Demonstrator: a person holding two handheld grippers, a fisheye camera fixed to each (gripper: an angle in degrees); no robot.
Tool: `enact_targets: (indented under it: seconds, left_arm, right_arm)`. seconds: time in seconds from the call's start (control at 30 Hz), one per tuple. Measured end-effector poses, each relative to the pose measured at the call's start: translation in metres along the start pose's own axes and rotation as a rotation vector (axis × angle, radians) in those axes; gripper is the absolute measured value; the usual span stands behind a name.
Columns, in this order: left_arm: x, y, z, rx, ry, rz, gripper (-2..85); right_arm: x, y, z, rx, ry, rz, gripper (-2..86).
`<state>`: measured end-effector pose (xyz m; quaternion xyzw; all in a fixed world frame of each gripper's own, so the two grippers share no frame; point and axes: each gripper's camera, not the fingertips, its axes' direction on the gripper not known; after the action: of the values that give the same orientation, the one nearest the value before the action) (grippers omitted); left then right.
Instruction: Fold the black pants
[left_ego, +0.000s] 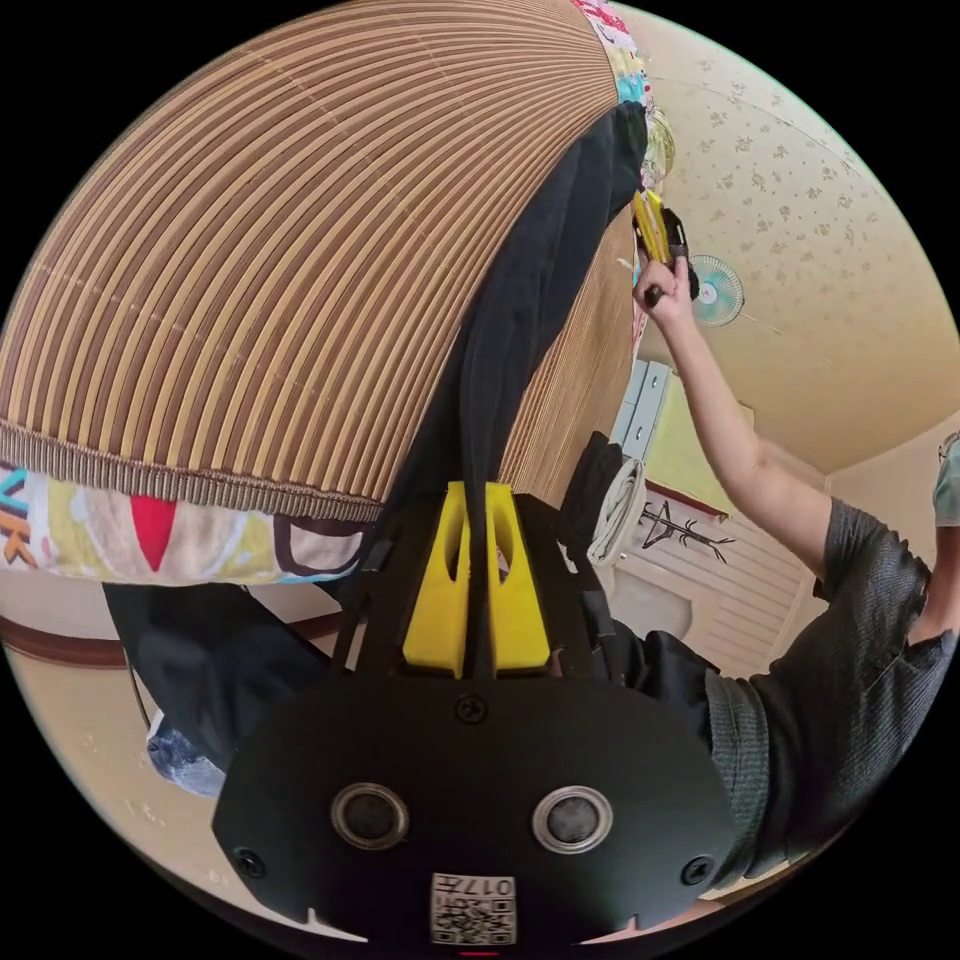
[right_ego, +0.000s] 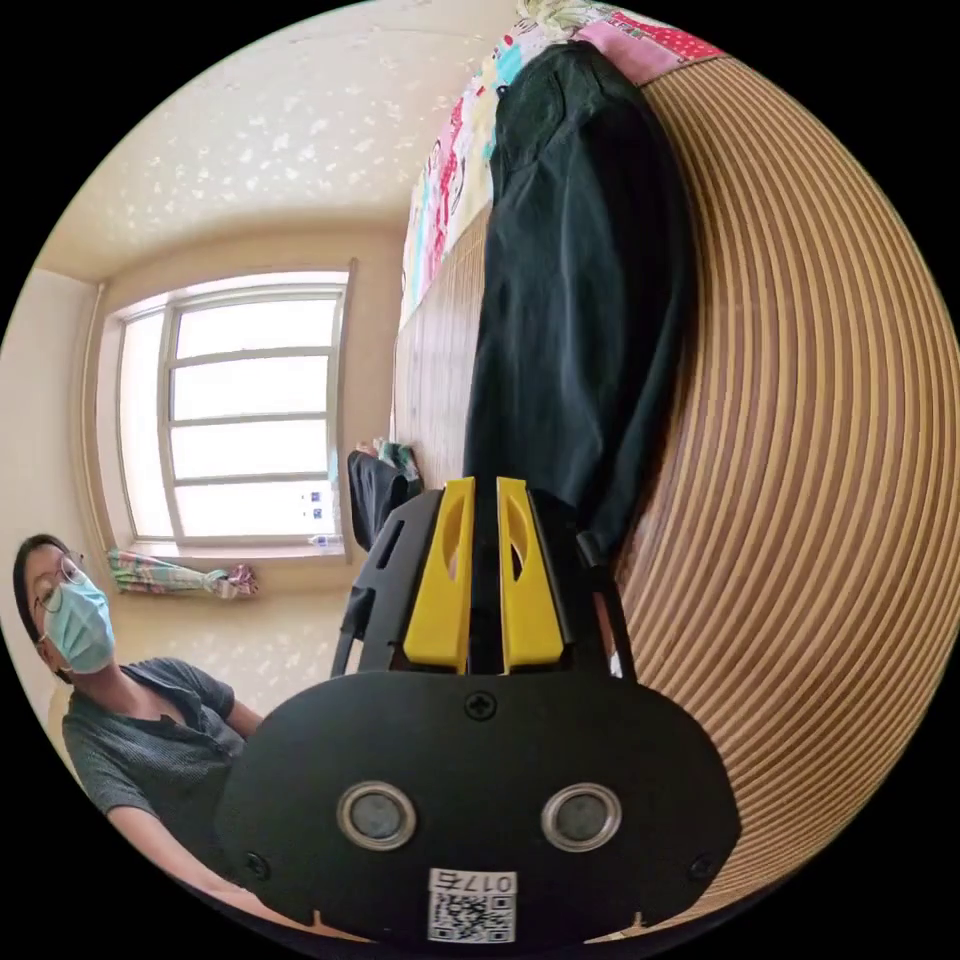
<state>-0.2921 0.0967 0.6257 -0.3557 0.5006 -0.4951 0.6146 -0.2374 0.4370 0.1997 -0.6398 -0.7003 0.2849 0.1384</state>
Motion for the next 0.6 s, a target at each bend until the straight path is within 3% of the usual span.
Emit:
enact_targets:
  seconds: [0.1, 0.17, 0.23, 0.33, 0.47, 0.6]
  left_arm:
    - [0.010, -0.001, -0.021, -0.011, 0.073, -0.031, -0.7]
    - [0.009, 0.000, -0.032, -0.007, 0.248, -0.091, -0.7]
    - [0.009, 0.005, -0.040, 0.000, 0.556, -0.153, -0.7]
    - [0.018, 0.015, -0.049, -0.009, 0.810, -0.206, -0.8]
    - [0.025, 0.019, -0.071, -0.041, 0.812, -0.219, -0.8]
    - [0.023, 0.011, -0.111, -0.071, 0.661, -0.193, -0.6]
  right_arm:
    - [0.021, 0.095, 0.008, -0.053, -0.051, 0.087, 6.9]
    - [0.041, 0.167, 0.021, -0.040, -0.153, 0.229, 10.4]
    - [0.049, 0.213, 0.034, 0.011, -0.270, 0.309, 12.3]
    - [0.046, 0.262, 0.059, 0.117, -0.391, 0.372, 13.4]
    - [0.026, 0.289, 0.086, 0.332, -0.651, 0.325, 11.6]
    - [0.001, 0.301, 0.079, 0.495, -0.665, 0.230, 3.6]
